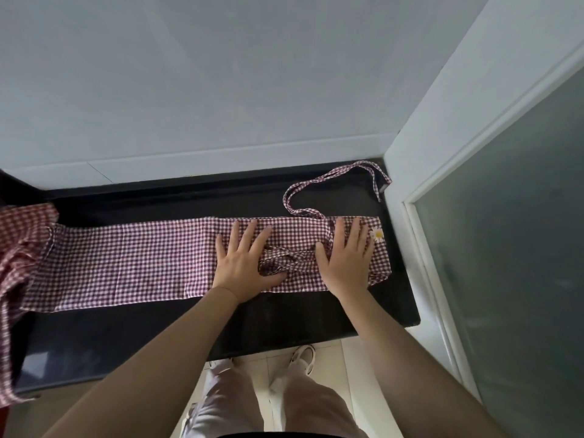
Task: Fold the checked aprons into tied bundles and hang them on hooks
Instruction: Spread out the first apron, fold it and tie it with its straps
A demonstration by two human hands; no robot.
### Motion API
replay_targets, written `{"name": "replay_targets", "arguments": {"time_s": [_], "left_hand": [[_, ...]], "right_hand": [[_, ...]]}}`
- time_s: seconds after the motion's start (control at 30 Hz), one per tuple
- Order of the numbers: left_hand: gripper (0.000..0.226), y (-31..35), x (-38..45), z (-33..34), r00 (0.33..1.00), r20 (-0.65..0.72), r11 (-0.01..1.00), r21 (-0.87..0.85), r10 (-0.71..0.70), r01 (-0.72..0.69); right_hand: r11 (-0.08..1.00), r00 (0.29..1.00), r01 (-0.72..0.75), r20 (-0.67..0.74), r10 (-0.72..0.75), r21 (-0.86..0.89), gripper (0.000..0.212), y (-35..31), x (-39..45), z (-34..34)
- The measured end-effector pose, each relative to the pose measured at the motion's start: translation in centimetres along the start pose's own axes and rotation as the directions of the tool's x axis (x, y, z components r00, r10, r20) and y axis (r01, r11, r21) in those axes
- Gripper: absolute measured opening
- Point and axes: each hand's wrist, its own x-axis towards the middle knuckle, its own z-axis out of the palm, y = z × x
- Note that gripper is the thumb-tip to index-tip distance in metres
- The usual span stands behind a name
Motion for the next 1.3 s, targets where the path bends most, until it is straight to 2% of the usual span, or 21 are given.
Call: {"name": "replay_targets", "arguments": {"time_s": [0.17, 0.37, 0.43, 0.5, 0.6, 0.7, 0.83, 0.93, 1.07, 1.17, 1.23, 1.3], "left_hand": [[0.116, -2.3, -0.5, 1.9, 0.998, -0.011, 0.997, 0.054, -0.060, 0.060], [0.126, -1.7, -0.2, 1.5, 0.998, 0.029, 0.998, 0.042, -0.047, 0.046], [0.123, -1.6, -0.2, 1.4, 0.998, 0.039, 0.999, 0.034, -0.041, 0.040], [0.114, -1.4, -0.2, 1.3, 0.999, 0.032, 1.000, 0.014, -0.028, 0.027], [0.099, -1.1, -0.1, 1.1, 1.000, 0.000, 0.998, -0.059, -0.018, 0.018], [0.087, -1.1, -0.2, 0.8, 1.000, -0.014, 0.998, -0.054, -0.021, 0.020], [0.078, -1.6, -0.5, 1.1, 0.999, 0.021, 0.998, 0.053, -0.026, 0.025], [0.074, -1.0, -0.5, 1.2, 0.999, 0.038, 0.997, 0.071, -0.025, 0.022], [0.074, 0.0, -0.5, 0.8, 0.997, 0.065, 0.996, 0.065, 0.052, -0.056], [0.066, -1.2, -1.2, -0.2, 0.999, -0.041, 0.998, -0.053, 0.032, -0.034], [0.057, -2.7, -1.9, -0.8, 0.987, -0.144, 0.989, -0.138, -0.067, 0.047], [0.057, -5.1, -3.0, -1.7, 0.957, -0.210, 0.969, -0.183, -0.201, 0.163]], "right_hand": [[0.991, 0.992, 0.117, 0.058, -0.113, -0.072, 0.075, 2.7, 1.0, 0.8], [0.987, 0.987, 0.134, 0.106, -0.124, -0.092, 0.073, 3.6, 3.4, -0.1], [0.993, 0.995, 0.077, 0.065, -0.072, -0.090, 0.067, 2.6, 3.1, -0.4], [0.995, 0.996, 0.071, -0.041, -0.074, -0.075, 0.059, 0.7, 2.2, -0.8], [0.961, 0.953, 0.278, -0.129, -0.273, 0.017, 0.055, -3.1, 0.5, -1.0], [0.885, 0.885, 0.466, -0.019, -0.465, 0.025, 0.052, -5.5, -0.5, 0.1], [0.879, 0.872, 0.476, 0.150, -0.466, -0.036, 0.055, -5.2, -0.5, 2.0], [0.872, 0.862, 0.487, 0.188, -0.471, -0.049, 0.056, -4.4, -0.2, 1.7], [0.869, 0.849, 0.491, 0.257, -0.461, -0.064, 0.058, -2.0, 0.7, 0.1], [0.890, 0.866, 0.454, 0.255, -0.431, -0.037, 0.058, -2.4, 0.9, -1.4], [0.911, 0.901, 0.411, 0.145, -0.408, 0.010, 0.057, -4.6, 0.6, -2.1], [0.899, 0.898, 0.437, 0.040, -0.438, 0.029, 0.052, -8.7, -0.1, -2.3]]}}
